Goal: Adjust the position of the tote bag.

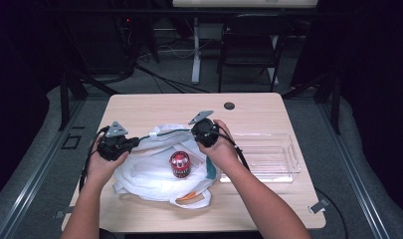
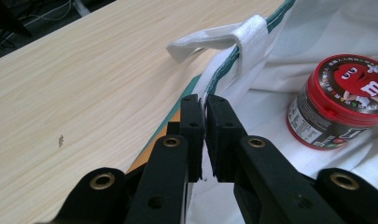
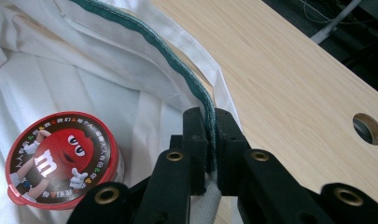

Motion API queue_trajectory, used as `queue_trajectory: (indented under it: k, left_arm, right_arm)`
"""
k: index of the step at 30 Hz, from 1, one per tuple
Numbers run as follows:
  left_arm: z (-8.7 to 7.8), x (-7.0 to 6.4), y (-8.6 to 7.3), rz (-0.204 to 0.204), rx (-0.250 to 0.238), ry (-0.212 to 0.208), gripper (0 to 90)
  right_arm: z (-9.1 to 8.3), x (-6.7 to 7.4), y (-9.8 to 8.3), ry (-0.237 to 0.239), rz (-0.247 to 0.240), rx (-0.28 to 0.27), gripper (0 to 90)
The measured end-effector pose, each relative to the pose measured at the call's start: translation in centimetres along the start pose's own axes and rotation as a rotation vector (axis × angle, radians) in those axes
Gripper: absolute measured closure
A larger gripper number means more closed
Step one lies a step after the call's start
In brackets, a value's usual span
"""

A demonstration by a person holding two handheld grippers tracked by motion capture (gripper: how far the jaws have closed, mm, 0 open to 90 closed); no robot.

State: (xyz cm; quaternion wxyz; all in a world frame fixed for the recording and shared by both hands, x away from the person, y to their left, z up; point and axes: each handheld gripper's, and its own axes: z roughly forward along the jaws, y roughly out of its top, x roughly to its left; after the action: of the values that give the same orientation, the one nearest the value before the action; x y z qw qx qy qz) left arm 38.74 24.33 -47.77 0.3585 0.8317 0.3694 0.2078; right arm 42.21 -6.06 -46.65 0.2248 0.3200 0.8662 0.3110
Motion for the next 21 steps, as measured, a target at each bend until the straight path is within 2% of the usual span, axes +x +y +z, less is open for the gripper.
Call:
queue_trajectory:
  k: [21]
  left_arm:
    - [1.0, 0.2, -0.3, -0.023, 0.0, -0.004, 86.3]
  right_arm:
    - [1.2, -0.4, -0.3, 0.012, 0.018, 0.028, 85.3]
